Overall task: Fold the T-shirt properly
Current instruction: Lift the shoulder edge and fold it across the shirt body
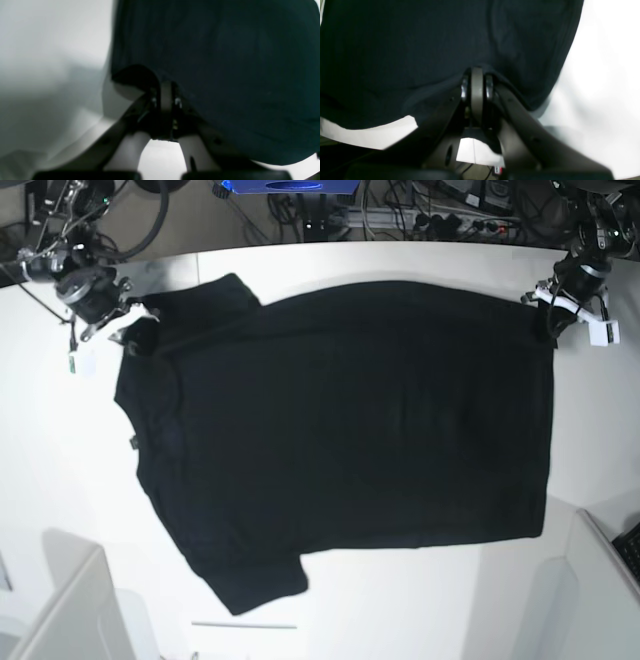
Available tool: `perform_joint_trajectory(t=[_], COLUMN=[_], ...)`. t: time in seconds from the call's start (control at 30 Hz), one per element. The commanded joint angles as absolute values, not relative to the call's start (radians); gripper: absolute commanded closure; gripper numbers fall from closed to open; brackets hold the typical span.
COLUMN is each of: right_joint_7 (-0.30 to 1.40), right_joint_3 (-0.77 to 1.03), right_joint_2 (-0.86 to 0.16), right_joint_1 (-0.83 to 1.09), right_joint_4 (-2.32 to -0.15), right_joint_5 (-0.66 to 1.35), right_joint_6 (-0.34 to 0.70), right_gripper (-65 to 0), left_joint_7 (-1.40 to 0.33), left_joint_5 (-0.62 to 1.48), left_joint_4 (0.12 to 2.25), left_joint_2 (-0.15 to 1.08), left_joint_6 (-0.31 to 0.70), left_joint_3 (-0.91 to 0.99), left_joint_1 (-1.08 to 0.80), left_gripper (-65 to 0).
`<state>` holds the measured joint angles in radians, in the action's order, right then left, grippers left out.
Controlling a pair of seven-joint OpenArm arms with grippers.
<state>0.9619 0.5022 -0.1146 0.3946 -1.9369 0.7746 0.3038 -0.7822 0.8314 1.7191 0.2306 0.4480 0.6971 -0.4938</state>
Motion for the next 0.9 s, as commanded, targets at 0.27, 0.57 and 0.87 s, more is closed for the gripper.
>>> perform_joint_trajectory(t=[0.27, 0.57, 0.87], right_joint_7=[0.989, 0.989, 0.989], right_joint_3=[0.498, 0.435, 0.433], right_joint_2=[-0.125, -0.114, -0.116], right_joint_1=[0.288, 0.206, 0.119], right_joint_4=[-1.945, -1.945, -1.847], right_joint_5=[0.734, 0.564, 0.562], right_joint_6=[0.309, 0.309, 0.309], right_gripper=[0.0, 0.0, 0.0], left_joint_7=[-0.812, -0.812, -0.816], left_joint_5=[0.846, 0.846, 0.849], left_joint_4=[1.751, 1.751, 1.810], left_joint_2=[0.243, 0.242, 0.237], left_joint_6=[0.383, 0.372, 0.298], left_joint_3=[0.707, 0.707, 0.707], left_joint_1=[-0.440, -0.418, -0.377], left_gripper=[0.0, 0.0, 0.0])
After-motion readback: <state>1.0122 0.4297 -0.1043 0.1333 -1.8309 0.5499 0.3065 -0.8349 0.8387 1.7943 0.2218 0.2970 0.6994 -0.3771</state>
